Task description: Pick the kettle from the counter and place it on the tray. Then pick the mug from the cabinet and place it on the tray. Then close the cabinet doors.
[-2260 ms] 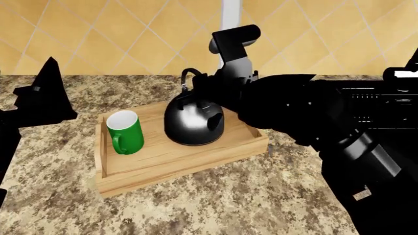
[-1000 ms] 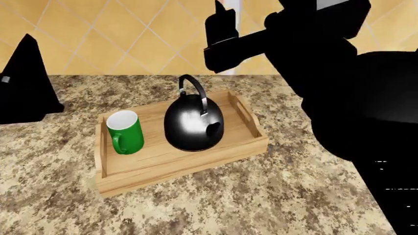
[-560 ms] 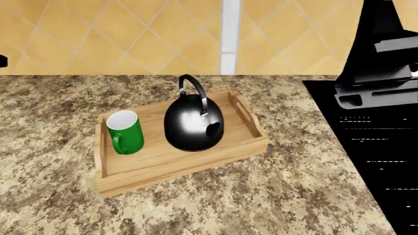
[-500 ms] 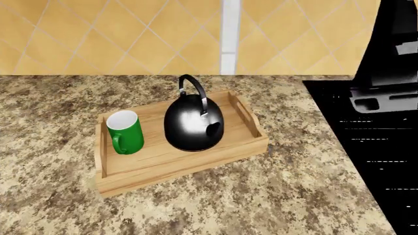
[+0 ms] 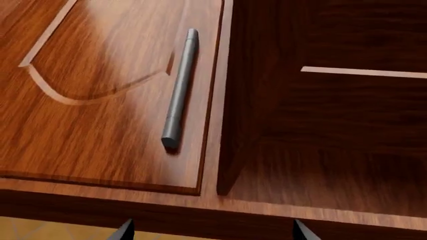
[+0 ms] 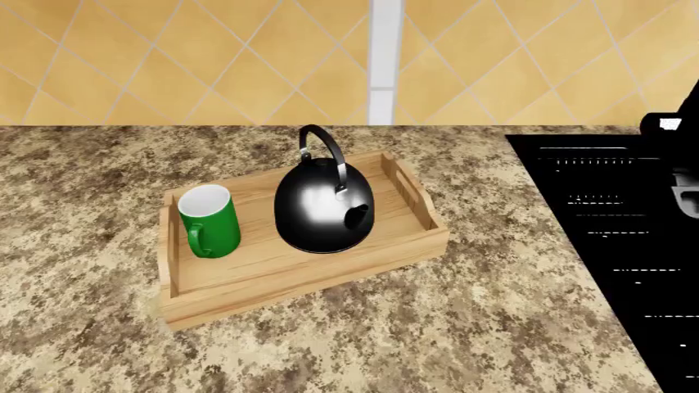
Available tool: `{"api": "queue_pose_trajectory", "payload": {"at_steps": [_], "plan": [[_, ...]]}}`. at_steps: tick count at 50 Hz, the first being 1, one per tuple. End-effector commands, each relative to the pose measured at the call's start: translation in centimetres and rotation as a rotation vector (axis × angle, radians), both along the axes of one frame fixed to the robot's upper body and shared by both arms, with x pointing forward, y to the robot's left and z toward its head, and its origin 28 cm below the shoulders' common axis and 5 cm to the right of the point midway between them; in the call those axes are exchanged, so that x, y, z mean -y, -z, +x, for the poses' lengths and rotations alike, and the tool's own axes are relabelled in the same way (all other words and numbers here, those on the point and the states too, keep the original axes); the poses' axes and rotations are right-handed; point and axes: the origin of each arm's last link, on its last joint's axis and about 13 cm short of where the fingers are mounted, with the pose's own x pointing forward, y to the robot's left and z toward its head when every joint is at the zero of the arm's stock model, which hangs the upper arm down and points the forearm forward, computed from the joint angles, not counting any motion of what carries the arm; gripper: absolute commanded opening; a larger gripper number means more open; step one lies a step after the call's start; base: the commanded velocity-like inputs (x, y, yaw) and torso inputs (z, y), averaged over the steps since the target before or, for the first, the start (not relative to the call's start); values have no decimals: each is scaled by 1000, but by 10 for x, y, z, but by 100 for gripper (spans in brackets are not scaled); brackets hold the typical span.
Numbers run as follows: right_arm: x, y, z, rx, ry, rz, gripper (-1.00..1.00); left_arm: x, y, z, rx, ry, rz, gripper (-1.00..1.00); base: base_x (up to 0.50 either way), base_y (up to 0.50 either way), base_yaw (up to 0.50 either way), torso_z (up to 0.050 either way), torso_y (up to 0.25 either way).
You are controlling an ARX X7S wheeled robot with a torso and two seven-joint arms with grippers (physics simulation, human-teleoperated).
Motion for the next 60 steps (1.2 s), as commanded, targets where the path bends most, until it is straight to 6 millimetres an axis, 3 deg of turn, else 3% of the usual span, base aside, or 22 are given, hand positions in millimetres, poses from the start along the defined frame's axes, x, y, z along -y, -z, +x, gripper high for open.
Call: {"api": "queue_pose_trajectory", "payload": {"at_steps": [1,60], "plan": [[1,3,0,0,-1,33,100,-1,3,1,0,-6,-2,100,0,-152,0,0,0],[3,1,-3,20,-1,61,100,-2,11,8,-24,-4,-14,100,-1,-500,0,0,0]]}}
